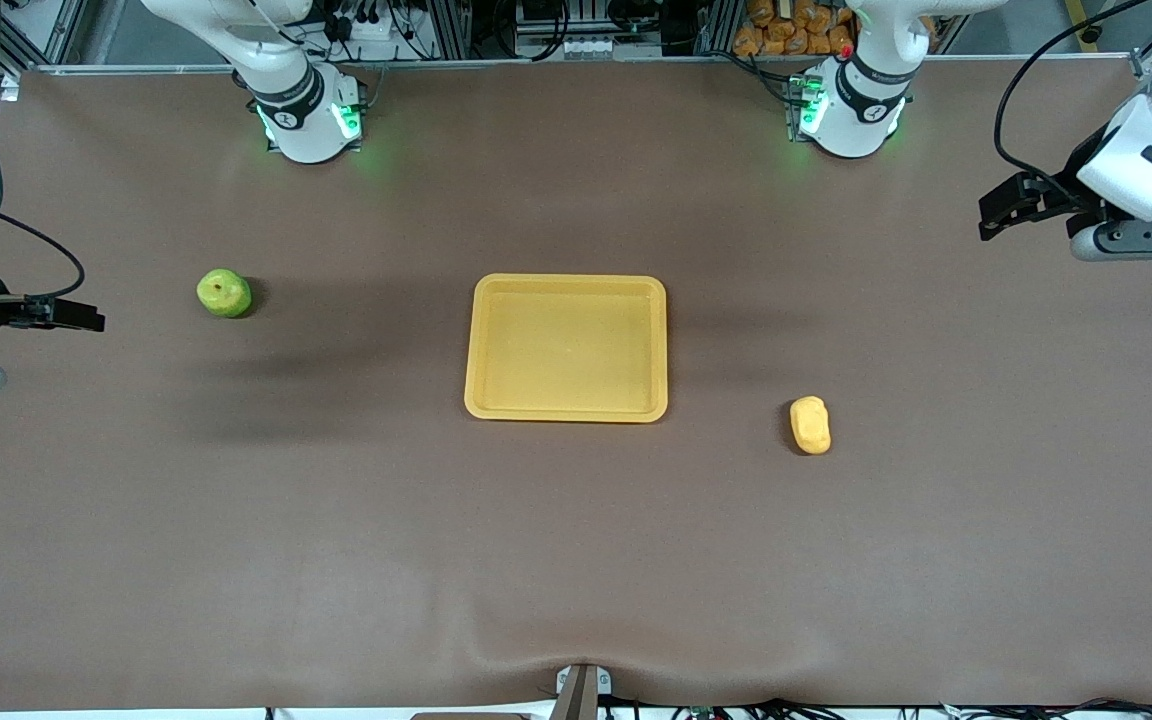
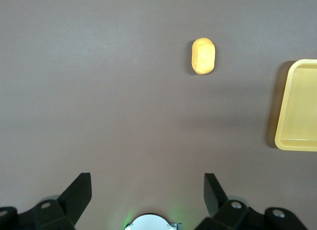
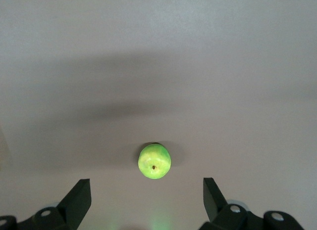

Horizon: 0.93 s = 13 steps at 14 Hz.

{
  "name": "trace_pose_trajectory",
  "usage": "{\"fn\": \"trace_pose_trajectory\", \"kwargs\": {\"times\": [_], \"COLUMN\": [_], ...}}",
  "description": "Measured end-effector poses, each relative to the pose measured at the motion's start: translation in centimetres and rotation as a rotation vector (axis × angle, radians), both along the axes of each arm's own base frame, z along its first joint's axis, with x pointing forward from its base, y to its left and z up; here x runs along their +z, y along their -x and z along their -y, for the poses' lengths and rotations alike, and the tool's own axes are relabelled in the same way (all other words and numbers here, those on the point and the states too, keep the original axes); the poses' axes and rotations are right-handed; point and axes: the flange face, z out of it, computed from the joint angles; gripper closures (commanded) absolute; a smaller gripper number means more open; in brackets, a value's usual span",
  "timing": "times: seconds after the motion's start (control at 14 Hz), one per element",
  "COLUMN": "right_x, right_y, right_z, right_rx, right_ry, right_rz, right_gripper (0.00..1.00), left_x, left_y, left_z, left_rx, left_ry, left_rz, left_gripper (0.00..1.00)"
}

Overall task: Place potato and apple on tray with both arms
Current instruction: 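Move the right gripper to the green apple while the left gripper reaches the potato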

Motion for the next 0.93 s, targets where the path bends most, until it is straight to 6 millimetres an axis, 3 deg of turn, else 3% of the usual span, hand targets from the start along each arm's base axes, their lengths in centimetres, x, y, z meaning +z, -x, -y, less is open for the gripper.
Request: {"fn": "trace_pose_trajectory", "kwargs": {"times": [0.36, 0.71, 0.93], "right_x": [-2.9, -8.5, -11.8], "right_y": [0.3, 1.6, 2.7], "right_z": [-0.1, 1.7, 1.8], "right_rx": [-0.015, -0.052, -0.057], "right_ry": [-0.038, -0.048, -0.051], "right_rz": [-0.052, -0.084, -0.09], "right_gripper": [0.0, 0.0, 0.0], "left_x": [-2.8, -6.0, -8.3], "left_y": [-0.4, -0.6, -0.6], "left_z": [0.2, 0.7, 1.3], "left_rx": [-0.006, -0.02, -0.033], "left_ry": [0.001, 0.004, 0.006], "left_rz": [0.006, 0.023, 0.035], "left_gripper": [0.0, 0.0, 0.0]}}
